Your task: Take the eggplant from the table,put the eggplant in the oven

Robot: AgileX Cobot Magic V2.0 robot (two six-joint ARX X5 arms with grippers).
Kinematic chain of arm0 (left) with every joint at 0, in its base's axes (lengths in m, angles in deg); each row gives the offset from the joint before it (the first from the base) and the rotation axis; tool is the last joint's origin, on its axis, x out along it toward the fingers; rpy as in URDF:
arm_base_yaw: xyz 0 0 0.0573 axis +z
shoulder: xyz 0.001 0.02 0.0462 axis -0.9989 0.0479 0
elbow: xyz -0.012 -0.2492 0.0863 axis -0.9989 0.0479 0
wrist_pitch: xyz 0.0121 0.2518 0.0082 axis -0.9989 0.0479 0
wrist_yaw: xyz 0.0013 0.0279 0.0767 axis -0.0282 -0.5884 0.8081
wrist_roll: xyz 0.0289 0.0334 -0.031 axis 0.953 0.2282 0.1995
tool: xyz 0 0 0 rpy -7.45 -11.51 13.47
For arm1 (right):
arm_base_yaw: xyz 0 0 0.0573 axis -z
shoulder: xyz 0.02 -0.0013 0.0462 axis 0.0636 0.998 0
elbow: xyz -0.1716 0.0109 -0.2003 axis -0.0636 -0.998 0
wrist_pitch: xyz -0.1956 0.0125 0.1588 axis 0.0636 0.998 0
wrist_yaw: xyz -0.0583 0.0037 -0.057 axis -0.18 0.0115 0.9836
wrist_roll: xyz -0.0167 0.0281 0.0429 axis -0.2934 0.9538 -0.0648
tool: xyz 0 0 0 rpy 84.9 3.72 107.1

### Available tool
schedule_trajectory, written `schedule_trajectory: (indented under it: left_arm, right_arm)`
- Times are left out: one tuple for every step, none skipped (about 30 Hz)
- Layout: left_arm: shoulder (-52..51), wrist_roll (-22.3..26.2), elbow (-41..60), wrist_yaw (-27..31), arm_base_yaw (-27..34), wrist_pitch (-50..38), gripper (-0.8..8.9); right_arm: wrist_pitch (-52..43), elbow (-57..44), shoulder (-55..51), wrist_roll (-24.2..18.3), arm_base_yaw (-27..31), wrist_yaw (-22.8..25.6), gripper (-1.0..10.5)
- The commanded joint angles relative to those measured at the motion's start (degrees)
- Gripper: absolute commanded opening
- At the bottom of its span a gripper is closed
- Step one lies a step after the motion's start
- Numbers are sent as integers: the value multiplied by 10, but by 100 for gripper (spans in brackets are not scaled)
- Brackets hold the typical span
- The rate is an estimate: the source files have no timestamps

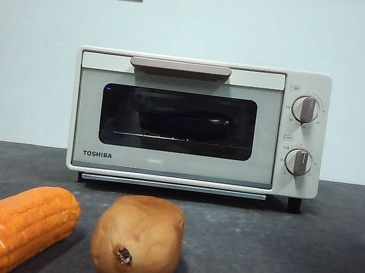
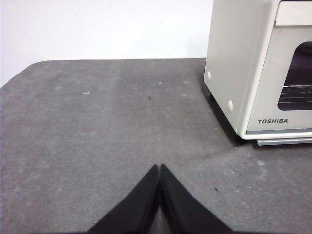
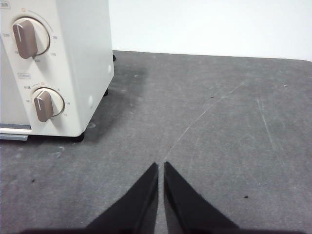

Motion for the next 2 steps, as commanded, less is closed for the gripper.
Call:
schedule_trajectory:
  left_arm:
    - [0, -1, 16, 0, 0, -6, 4]
    - [0, -1, 16, 0, 0, -6, 4]
  right_arm:
    - [-6, -2, -1, -2, 0, 0, 4]
    - [-6, -2, -1, -2, 0, 0, 5]
